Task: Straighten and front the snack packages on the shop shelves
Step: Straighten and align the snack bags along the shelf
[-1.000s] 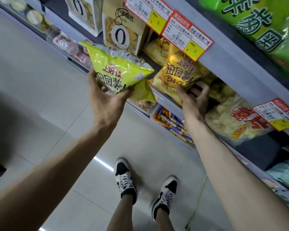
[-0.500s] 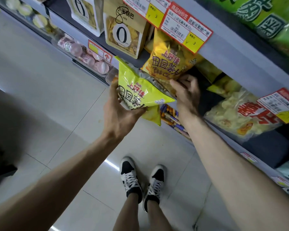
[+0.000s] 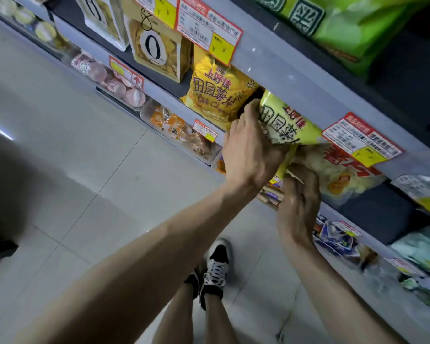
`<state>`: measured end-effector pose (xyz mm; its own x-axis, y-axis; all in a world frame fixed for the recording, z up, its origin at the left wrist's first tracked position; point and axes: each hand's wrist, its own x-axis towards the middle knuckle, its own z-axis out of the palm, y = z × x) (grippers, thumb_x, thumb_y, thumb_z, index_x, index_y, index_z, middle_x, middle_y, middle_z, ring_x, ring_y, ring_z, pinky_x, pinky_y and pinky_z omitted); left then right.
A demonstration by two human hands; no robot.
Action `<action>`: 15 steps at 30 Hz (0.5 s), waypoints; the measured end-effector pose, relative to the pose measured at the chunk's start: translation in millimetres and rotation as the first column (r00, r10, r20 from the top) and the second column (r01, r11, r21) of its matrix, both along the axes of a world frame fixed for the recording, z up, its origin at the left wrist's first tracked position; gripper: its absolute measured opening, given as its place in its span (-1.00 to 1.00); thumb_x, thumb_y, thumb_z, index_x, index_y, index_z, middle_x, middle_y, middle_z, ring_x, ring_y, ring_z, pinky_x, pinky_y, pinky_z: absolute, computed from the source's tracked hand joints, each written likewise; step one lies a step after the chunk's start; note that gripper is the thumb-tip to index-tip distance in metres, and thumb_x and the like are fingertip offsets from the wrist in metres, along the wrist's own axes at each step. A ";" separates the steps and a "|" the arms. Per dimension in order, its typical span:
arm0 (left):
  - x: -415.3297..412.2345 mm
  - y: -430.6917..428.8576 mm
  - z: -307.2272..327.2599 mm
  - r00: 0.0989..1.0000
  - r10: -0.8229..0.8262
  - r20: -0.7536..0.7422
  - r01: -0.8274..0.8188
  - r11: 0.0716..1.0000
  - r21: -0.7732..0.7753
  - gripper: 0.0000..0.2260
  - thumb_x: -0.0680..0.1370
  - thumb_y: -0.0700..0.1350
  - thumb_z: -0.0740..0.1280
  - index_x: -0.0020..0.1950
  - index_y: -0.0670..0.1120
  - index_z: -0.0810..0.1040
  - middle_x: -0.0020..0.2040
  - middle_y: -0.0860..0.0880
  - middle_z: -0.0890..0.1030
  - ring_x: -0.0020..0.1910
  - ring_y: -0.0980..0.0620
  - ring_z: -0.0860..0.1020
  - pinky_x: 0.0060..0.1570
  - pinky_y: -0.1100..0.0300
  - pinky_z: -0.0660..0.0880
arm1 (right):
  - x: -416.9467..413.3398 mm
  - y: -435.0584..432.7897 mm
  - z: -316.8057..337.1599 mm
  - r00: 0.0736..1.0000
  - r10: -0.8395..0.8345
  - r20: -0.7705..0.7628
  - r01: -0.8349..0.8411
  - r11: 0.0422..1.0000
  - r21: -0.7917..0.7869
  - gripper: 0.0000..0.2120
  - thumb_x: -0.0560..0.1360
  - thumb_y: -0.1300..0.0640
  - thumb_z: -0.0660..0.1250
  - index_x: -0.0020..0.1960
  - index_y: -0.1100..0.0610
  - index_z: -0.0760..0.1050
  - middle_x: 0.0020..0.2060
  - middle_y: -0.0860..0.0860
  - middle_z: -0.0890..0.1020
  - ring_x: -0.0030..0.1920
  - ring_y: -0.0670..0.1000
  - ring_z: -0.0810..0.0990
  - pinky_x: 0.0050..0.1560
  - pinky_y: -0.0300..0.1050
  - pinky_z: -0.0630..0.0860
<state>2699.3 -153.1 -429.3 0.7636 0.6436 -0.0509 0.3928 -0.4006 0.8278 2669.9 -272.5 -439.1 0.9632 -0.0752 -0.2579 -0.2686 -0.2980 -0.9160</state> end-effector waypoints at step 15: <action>32.4 -5.4 -33.3 0.993 -0.031 0.112 0.048 0.987 -0.155 -0.23 0.36 -0.07 0.64 0.46 -0.12 0.34 0.32 -0.06 0.49 0.31 -0.05 0.44 0.17 0.24 0.36 | 38.5 5.8 -15.9 0.963 0.254 -0.092 -0.259 0.965 -0.047 -0.35 0.45 0.07 0.28 0.56 0.05 0.37 0.50 -0.01 0.48 0.43 -0.14 0.45 0.28 -0.38 0.45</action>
<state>2731.8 -158.6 -462.6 0.7946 0.6037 -0.0645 0.2839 -0.2755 0.9184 2708.4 -266.6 -455.0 0.9269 0.1545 -0.3420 -0.2520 -0.4191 -0.8723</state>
